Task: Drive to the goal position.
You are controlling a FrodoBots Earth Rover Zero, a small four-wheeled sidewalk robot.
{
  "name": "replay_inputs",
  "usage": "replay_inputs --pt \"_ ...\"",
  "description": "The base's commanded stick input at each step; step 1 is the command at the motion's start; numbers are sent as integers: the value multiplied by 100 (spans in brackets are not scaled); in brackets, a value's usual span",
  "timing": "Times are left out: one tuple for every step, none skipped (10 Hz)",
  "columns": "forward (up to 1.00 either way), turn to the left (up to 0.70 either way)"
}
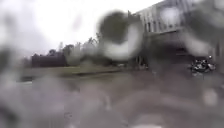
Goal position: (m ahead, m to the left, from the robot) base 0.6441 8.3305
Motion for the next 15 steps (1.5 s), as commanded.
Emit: replay_inputs --pt "100 40" --pt "100 40" --pt "100 40" --pt "100 40" --pt "100 40" --pt "100 40" --pt "100 40" --pt "100 40" --pt "100 40" --pt "100 40" --pt "100 40" --pt "100 40" --pt "100 40" --pt "100 40" --pt "100 40"
